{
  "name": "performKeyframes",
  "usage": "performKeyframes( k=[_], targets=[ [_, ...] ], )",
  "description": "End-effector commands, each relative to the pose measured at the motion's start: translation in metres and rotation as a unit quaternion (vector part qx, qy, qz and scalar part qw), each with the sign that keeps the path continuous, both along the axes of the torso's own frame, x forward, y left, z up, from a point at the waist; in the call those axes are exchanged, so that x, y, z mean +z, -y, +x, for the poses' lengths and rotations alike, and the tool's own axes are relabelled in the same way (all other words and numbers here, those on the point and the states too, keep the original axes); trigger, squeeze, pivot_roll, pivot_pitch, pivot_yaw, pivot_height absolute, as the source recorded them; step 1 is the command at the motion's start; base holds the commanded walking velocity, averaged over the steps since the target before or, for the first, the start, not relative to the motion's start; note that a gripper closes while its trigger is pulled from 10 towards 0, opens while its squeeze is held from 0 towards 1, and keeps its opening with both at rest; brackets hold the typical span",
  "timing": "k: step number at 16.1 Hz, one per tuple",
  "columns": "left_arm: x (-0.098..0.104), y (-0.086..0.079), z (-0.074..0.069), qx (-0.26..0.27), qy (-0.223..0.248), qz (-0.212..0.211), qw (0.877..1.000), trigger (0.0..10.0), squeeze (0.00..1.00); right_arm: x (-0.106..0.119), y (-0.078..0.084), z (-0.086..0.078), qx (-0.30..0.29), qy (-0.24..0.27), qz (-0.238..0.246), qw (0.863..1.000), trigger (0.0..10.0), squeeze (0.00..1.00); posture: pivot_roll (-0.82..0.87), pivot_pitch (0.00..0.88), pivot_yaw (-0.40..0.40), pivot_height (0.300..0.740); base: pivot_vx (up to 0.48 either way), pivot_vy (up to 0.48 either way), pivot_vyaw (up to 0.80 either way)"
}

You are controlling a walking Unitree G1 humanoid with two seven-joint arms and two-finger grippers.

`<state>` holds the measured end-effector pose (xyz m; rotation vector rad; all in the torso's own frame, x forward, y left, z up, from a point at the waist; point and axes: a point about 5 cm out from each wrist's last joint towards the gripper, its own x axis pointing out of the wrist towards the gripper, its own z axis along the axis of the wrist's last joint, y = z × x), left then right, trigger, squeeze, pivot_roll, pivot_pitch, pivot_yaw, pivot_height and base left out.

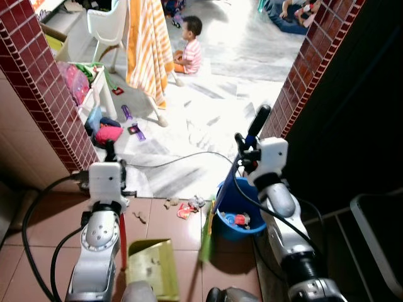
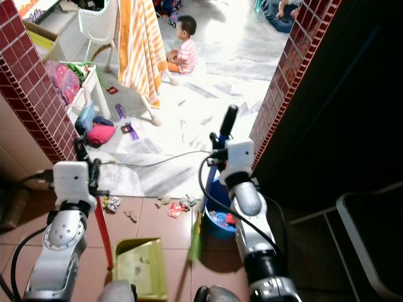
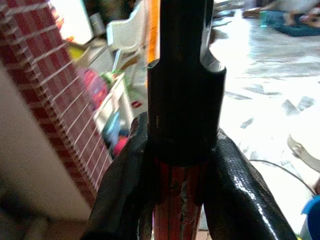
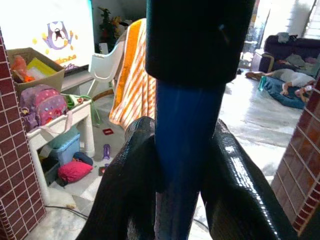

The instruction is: Sweep floor

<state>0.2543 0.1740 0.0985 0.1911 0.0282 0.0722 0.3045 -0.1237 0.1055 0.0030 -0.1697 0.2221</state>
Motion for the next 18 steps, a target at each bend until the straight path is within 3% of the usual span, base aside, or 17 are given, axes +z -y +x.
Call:
performKeyframes(
  k=[1, 2, 5, 9, 13, 18],
  targets=[
    [0.012, 0.002, 0.006, -0.022, 0.029, 0.025, 0.999, 10.0, 0.0, 0.008, 0.019, 0.001, -0.037, 0.016, -0.01, 0.999, 10.0, 0.0, 0.07, 0.0, -0.054, 0.74, 0.0, 0.0, 0.0],
    [0.018, 0.006, 0.013, -0.061, 0.038, 0.045, 0.996, 10.0, 0.0, 0.001, 0.027, -0.001, -0.06, 0.005, -0.014, 0.998, 10.0, 0.0, 0.08, 0.0, -0.052, 0.74, 0.0, 0.0, 0.0],
    [0.018, 0.004, 0.014, -0.062, 0.033, 0.044, 0.997, 10.0, 0.0, -0.006, 0.028, -0.005, -0.075, -0.003, -0.013, 0.997, 10.0, 0.0, 0.08, 0.0, -0.034, 0.74, 0.0, 0.0, 0.0],
    [0.007, 0.003, 0.004, -0.053, 0.006, 0.009, 0.999, 10.0, 0.0, -0.011, 0.029, -0.015, -0.098, -0.014, 0.004, 0.995, 10.0, 0.0, 0.04, 0.0, 0.042, 0.74, 0.0, 0.0, 0.0],
    [0.003, 0.016, 0.004, -0.066, 0.001, -0.01, 0.998, 10.0, 0.0, -0.014, 0.041, -0.021, -0.117, -0.027, -0.002, 0.993, 10.0, 0.0, 0.01, 0.0, 0.038, 0.74, 0.0, 0.069, 0.0],
    [0.005, 0.029, 0.007, -0.087, 0.009, -0.029, 0.996, 10.0, 0.0, -0.001, 0.028, 0.001, -0.086, -0.021, -0.018, 0.996, 10.0, 0.0, 0.02, 0.0, -0.021, 0.74, 0.0, 0.48, 0.0]
  ],
)
